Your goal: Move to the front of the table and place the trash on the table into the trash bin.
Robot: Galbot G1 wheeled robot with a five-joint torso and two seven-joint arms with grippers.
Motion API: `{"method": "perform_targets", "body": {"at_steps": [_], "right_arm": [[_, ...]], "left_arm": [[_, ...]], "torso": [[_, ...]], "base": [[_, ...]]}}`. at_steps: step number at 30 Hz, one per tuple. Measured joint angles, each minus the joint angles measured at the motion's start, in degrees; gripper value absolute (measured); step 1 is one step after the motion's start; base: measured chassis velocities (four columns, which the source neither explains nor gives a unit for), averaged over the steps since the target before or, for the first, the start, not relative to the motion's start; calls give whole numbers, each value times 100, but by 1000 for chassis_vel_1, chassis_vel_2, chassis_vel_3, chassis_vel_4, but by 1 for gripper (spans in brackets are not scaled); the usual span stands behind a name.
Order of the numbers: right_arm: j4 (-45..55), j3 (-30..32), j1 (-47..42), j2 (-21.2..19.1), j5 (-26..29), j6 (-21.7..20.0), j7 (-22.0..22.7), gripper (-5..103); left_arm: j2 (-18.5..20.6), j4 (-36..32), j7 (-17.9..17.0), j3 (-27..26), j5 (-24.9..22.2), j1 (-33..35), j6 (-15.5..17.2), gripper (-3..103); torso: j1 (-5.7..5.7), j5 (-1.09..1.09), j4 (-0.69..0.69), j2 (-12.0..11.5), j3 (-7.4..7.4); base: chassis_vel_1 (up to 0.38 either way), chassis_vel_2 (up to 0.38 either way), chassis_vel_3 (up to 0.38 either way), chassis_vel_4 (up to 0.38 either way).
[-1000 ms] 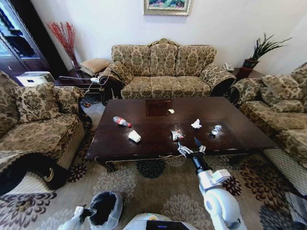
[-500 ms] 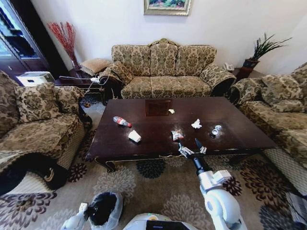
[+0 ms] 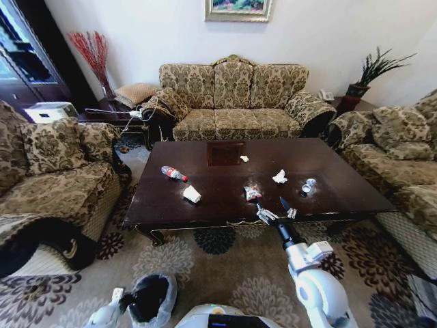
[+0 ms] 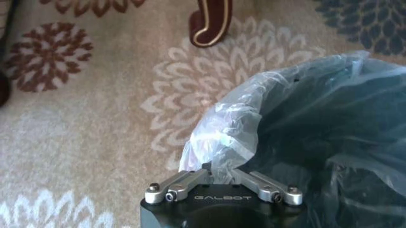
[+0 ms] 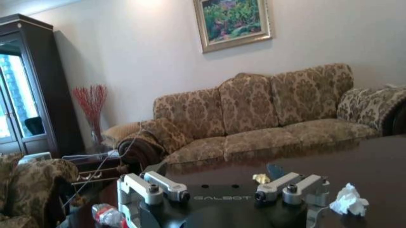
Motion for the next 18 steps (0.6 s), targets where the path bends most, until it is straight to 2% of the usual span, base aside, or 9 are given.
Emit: {"method": "perform_targets", "body": {"at_steps": [3, 6, 7, 11, 12, 14, 15, 16, 18], "right_arm": [[-14, 72, -12, -14, 2, -4, 14, 100], [-49, 164, -34, -50, 7, -4, 75, 100], [-49, 164, -34, -50, 7, -4, 75, 100], [-72, 200, -132, -98, 32, 68, 72, 100], [-72, 200, -132, -98, 32, 68, 72, 100], [-140, 132, -90, -110, 63, 129, 36, 100], [-223, 89, -25, -89, 55, 192, 3, 100], [-223, 89, -25, -89, 55, 192, 3, 100], [-341, 10, 119, -41, 53, 248, -20, 100]], "left_arm": [[76, -285, -37, -150, -255, 203, -57, 0], [207, -855, -231, -347, -783, 603, -44, 0], [207, -855, -231, -347, -783, 603, -44, 0], [280, -1799, -609, -897, -1353, 1225, 138, 0], [280, -1799, -609, -897, -1353, 1225, 138, 0], [165, -2654, -1066, -1343, -1827, 1883, 274, 0], [49, -3192, -1296, -1582, -2076, 2293, 336, 0], [49, -3192, -1296, -1582, -2076, 2293, 336, 0], [-227, -4118, -1592, -2056, -2351, 2942, 407, 0]], "torso": [[0, 7, -1, 0, -1], [0, 6, -1, 0, -1], [0, 6, -1, 0, -1], [0, 10, -3, 0, -1], [0, 10, -3, 0, -1], [0, 13, -4, 0, -1], [0, 14, 0, 0, -1], [0, 14, 0, 0, -1], [-1, 10, 4, 0, -1]], "base": [[0, 0, 0, 0], [0, 0, 0, 0], [0, 0, 0, 0], [0, 0, 0, 0], [0, 0, 0, 0], [0, 0, 0, 0], [0, 0, 0, 0], [0, 0, 0, 0], [0, 0, 0, 0]]}}
